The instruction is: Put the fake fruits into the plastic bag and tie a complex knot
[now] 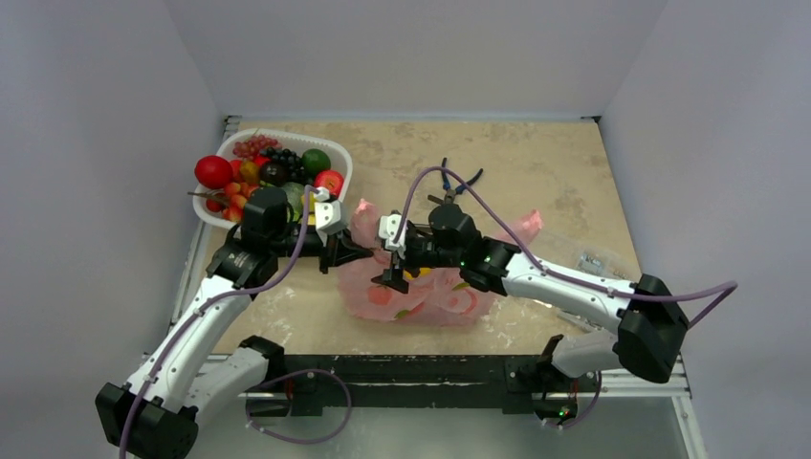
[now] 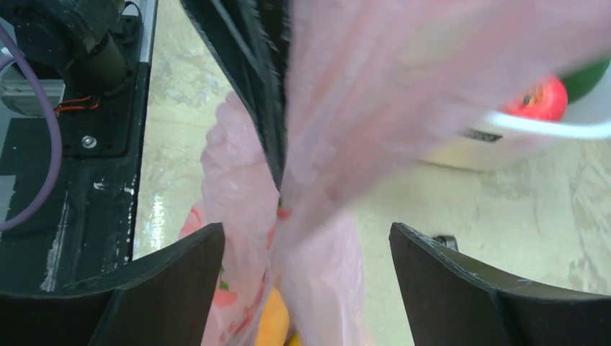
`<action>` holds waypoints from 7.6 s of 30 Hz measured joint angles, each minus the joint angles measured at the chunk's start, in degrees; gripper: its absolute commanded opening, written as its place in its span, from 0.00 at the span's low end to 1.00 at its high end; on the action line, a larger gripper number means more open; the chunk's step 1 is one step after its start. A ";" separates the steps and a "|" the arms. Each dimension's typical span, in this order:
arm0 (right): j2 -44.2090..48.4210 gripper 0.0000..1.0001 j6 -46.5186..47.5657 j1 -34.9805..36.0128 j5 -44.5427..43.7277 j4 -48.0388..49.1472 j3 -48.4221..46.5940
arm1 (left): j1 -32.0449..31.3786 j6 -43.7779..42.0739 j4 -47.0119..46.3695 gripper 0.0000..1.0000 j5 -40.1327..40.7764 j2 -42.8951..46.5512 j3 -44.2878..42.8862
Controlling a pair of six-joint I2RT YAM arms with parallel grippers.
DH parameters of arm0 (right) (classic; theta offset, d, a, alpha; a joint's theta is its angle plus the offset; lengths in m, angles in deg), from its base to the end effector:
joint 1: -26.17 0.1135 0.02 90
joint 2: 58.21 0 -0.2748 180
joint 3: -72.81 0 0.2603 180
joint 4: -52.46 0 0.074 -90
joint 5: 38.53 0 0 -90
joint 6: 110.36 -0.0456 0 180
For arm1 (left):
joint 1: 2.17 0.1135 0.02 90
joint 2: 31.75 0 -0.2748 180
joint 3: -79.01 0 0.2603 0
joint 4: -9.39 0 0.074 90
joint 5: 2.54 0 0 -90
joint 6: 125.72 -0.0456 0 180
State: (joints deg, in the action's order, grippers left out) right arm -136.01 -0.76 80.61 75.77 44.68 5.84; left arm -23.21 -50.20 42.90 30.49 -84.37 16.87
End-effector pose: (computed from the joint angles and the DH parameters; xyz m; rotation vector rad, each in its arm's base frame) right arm 0.1750 0.2770 0.2963 -1.3974 1.3583 0.8098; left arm 0.1731 -0.1076 0.3347 1.1650 1.5362 -1.0526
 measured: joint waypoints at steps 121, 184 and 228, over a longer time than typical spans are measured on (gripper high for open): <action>28.22 0.99 -12.76 -27.93 -9.11 -36.37 -3.19 | -2.71 9.75 3.58 0.50 14.36 8.20 1.05; 25.73 0.00 -24.61 -25.18 17.09 -29.40 -0.44 | -38.88 18.29 -65.26 0.00 34.10 -36.17 12.66; 29.86 0.00 4.07 -25.20 19.80 -33.33 8.68 | -39.36 4.92 -44.72 0.98 33.92 -16.15 15.63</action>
State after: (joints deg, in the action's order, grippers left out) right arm -106.16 3.30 55.41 95.57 11.34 14.51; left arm -62.57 -45.29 -1.82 64.41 -100.53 32.50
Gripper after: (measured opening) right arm 0.008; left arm 0.943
